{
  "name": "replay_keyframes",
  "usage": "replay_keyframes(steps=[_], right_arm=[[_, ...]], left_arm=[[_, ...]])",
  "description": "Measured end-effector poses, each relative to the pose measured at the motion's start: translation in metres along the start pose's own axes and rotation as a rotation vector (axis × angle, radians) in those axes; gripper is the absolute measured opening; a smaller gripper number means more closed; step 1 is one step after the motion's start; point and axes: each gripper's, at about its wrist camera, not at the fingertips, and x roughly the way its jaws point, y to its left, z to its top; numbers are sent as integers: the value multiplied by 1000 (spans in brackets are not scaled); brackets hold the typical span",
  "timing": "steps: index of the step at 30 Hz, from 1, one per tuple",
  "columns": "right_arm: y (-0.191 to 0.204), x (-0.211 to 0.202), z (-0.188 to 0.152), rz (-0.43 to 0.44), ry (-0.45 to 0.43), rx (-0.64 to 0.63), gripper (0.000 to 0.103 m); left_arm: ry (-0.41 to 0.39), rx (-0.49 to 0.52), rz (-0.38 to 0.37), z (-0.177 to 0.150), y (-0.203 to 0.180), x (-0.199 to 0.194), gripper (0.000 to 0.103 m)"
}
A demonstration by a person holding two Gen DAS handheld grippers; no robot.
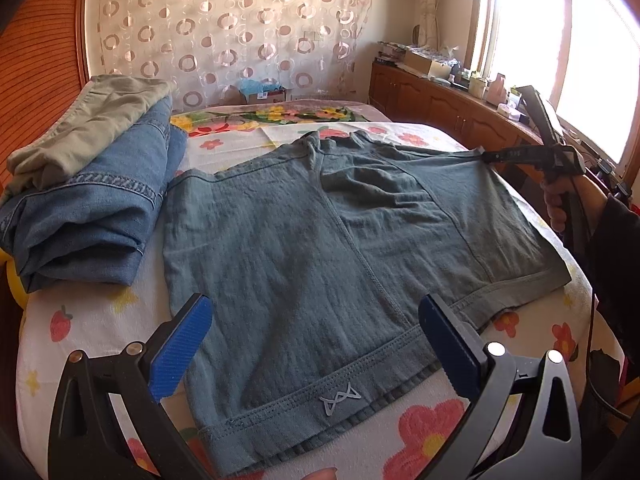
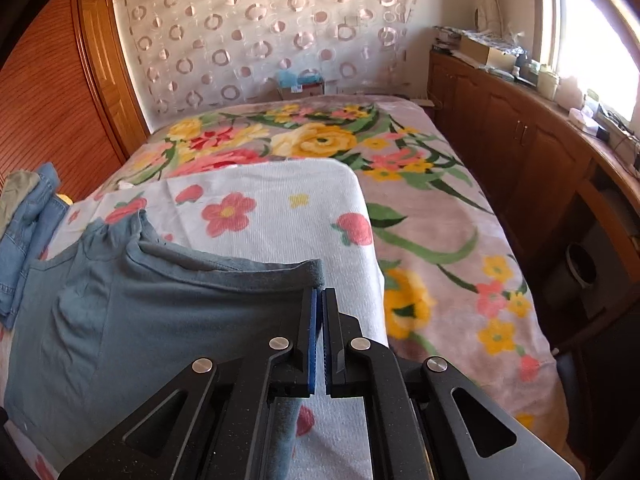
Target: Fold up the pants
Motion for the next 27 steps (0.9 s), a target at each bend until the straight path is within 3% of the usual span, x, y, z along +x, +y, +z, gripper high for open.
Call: replay_keyframes(steps=[4, 10, 17, 22, 24, 27], right_arm=[[2, -17, -8, -14, 3, 13, 7], [6, -60, -37, 54, -16, -22, 28], [21, -123, -108, 103, -36, -64, 30], [38, -147, -136, 120, -59, -83, 34], [43, -156, -143, 134, -76, -96, 42], [50, -167, -151, 153, -99, -106, 51]], left_arm=[[5, -13, -5, -5, 7, -4, 103], [0, -36, 1, -10, 20, -12, 103], [14, -91, 2, -26, 44, -24, 98], [19, -126, 14, -39, 57, -33, 96], [33, -126, 8, -43, 58, -33, 85], [44, -131, 7, -49, 59, -34, 80]])
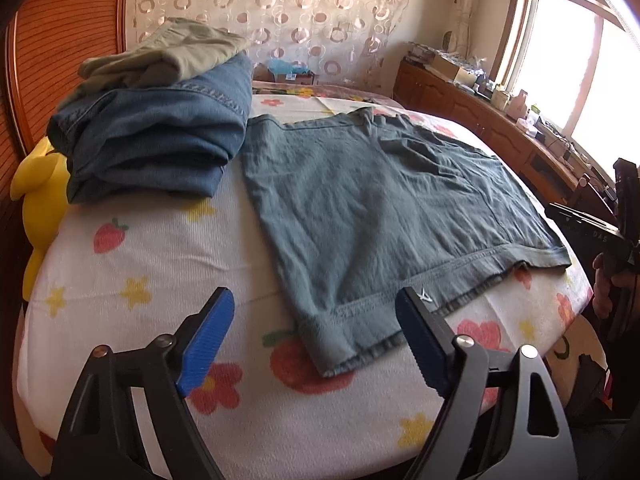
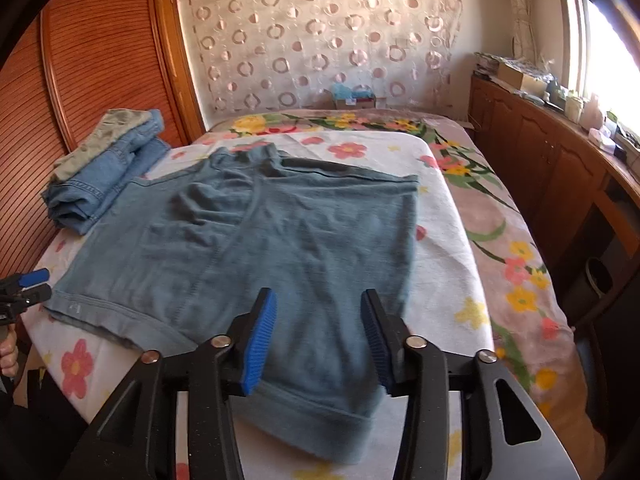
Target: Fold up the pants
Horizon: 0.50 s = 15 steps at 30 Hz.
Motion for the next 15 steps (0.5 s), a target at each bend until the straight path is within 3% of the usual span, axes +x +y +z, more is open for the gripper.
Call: replay_keyframes(steps=[7, 13, 15], right_arm=[[7, -8, -8, 15, -23, -19, 51], [15, 0, -7, 27, 3, -39, 51], [13, 1, -3, 30, 10, -38, 51]], left_arm=[[14, -4, -4, -13, 4, -4, 65], [17, 32, 9, -22, -4, -1, 46], [12, 36, 5, -22, -5, -1, 36]])
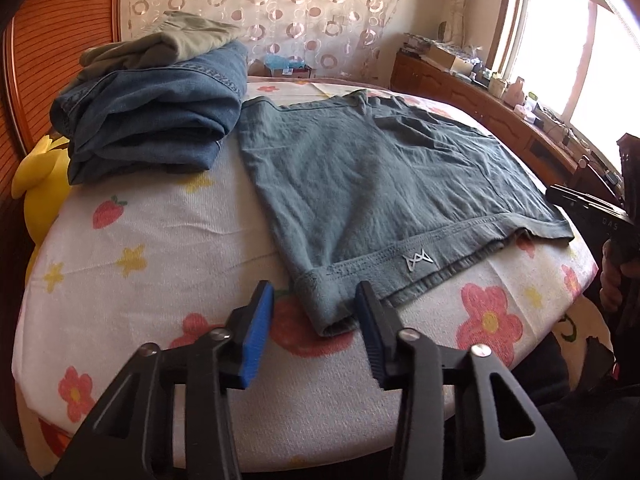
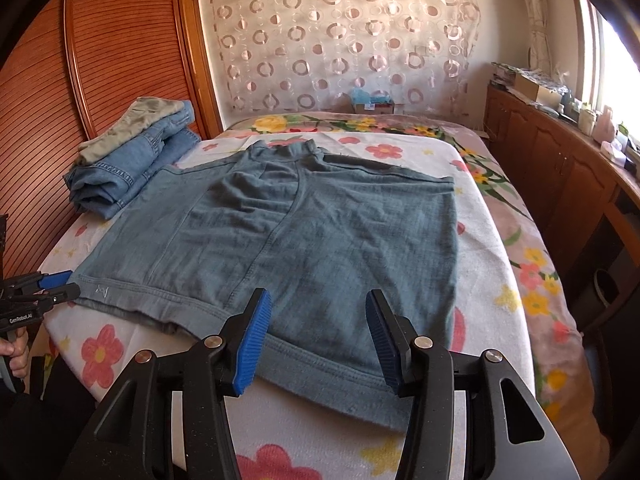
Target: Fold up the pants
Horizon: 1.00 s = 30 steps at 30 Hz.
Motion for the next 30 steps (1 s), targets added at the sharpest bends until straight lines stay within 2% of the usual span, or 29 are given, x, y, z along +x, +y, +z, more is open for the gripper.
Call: replay_keyframes(steps=[3, 8, 16, 19, 27, 30], right_arm=[[-4, 1, 4, -1, 7, 3, 51], [-7, 5, 2, -1, 15, 20, 51], [-8, 11, -2, 37, 27, 49, 51], [-10, 10, -5, 33, 21, 55, 51], [-20, 0, -14, 26, -2, 82, 51], [-22, -3, -18, 25, -7, 89, 51]], left_arm=[[-3, 4, -5, 0, 0, 0, 22], [-31, 56, 4, 6, -10, -4, 11], [-85, 123, -66, 42, -40, -12, 9], [-116, 180, -99, 62, -65, -11, 9], [-94, 249, -202, 93, -115, 5, 9], [-91, 276, -219, 100, -132, 8, 9]])
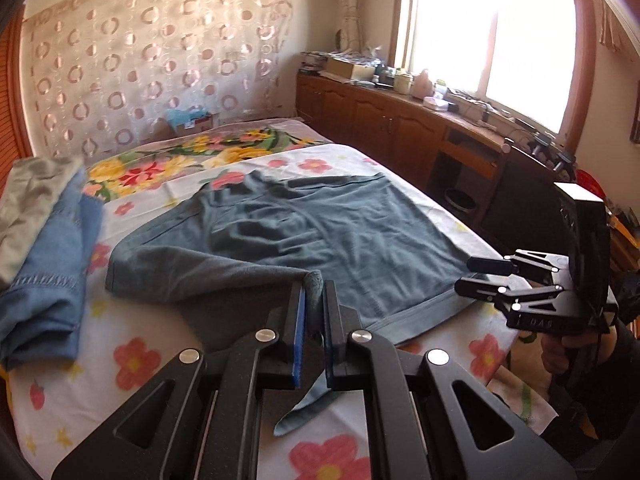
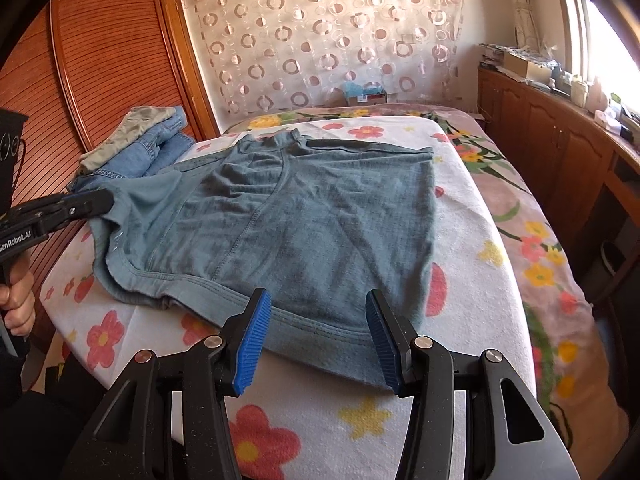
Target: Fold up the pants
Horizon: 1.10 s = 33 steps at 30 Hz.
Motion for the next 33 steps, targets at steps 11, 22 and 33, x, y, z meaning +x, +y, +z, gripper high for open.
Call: replay_keyframes(steps=[11, 22, 33], right_arm=[[-9, -9, -9, -3, -23, 38, 51], [-8, -9, -13, 0, -33, 52, 51], [1, 5, -4, 19, -24, 24, 51]], left_arm=[[1, 98, -80, 41, -57, 16, 9], [30, 88, -41, 46, -68, 28, 29], [3, 16, 35, 30, -26, 18, 80]])
